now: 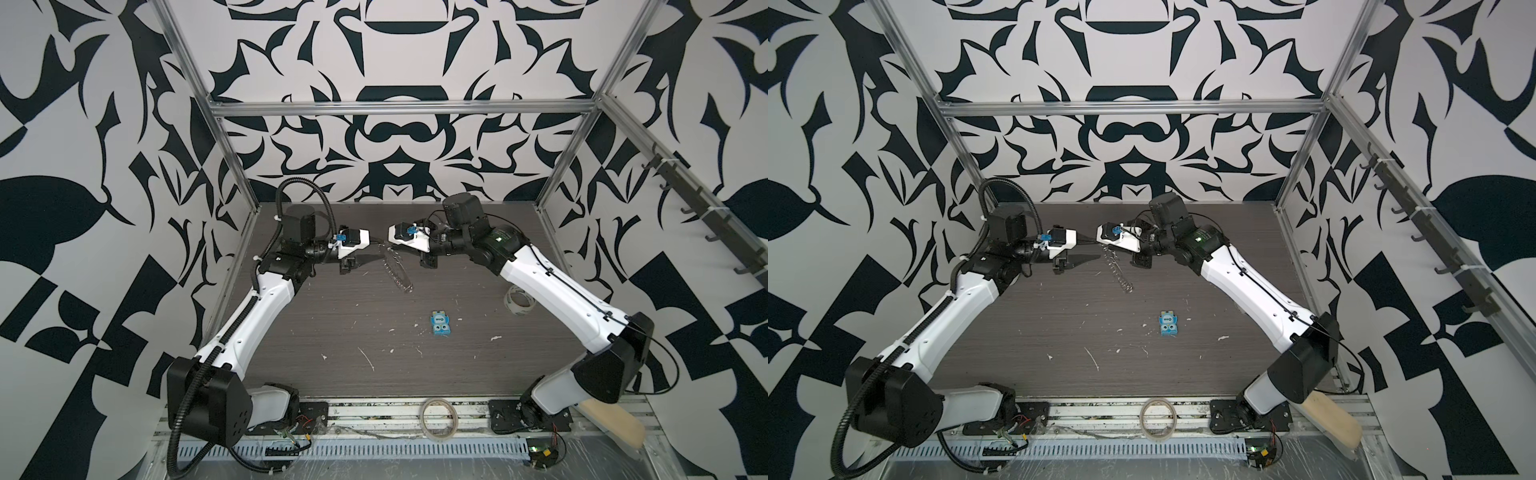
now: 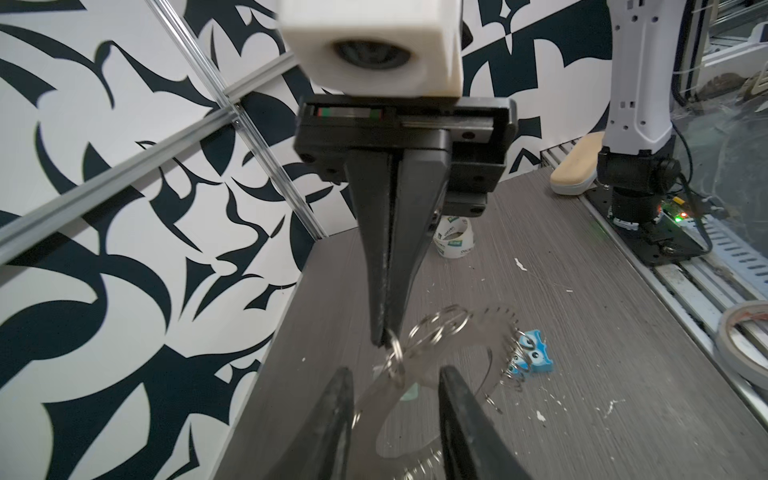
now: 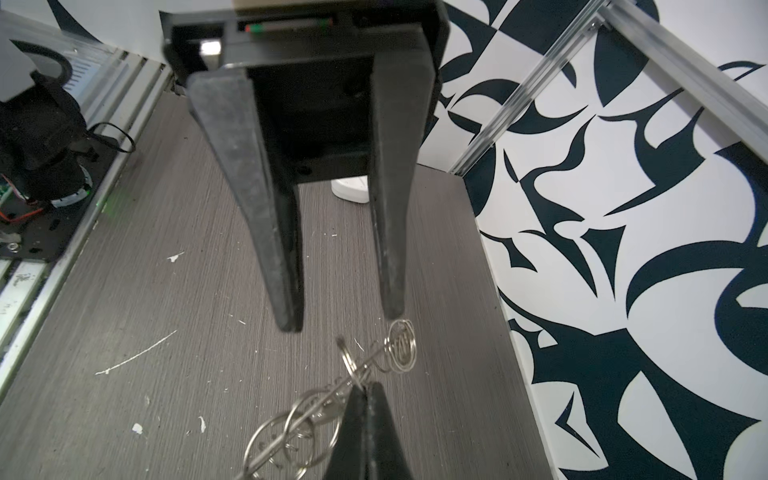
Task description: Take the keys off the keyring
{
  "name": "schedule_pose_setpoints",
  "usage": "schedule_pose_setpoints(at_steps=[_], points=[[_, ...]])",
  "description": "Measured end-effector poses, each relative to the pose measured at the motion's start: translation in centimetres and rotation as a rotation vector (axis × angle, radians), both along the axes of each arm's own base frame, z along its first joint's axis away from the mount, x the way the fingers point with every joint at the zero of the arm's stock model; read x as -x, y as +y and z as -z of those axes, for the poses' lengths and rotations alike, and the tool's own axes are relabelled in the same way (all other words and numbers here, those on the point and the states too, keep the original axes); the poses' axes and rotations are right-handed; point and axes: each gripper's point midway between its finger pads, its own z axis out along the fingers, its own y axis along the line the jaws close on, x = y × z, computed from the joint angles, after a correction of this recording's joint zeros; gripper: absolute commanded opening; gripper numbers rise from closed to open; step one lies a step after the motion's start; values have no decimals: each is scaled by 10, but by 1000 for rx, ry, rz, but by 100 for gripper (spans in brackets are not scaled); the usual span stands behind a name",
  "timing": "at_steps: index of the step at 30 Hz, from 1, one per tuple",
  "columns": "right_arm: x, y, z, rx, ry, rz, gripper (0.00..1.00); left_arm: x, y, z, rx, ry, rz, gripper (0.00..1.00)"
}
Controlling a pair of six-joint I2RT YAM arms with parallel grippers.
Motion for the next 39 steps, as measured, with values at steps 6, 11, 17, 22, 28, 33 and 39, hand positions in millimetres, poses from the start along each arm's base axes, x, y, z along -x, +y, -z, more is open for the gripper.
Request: schedule_pose_setpoints(at_steps=[6, 11, 17, 22, 28, 33, 39], points=[[-2, 3, 19, 79, -2, 19, 0, 0, -6, 18, -40, 52, 2, 25], [-3, 4, 20, 96, -25, 28, 0, -1, -6, 21, -52, 60, -8, 26], [-4, 4, 15, 68, -72, 30, 0, -6, -5, 24, -66, 61, -38, 27], [1, 2, 13, 26, -106, 20, 0, -9, -5, 25, -52, 21, -50, 23], [2, 3, 16, -12, -136, 12, 0, -10, -6, 24, -45, -5, -51, 10], [0, 2, 16, -23, -131, 20, 0, -11, -6, 23, -43, -33, -48, 0], [1, 2, 19, -17, -119, 22, 0, -10, -5, 26, -53, -29, -47, 30]])
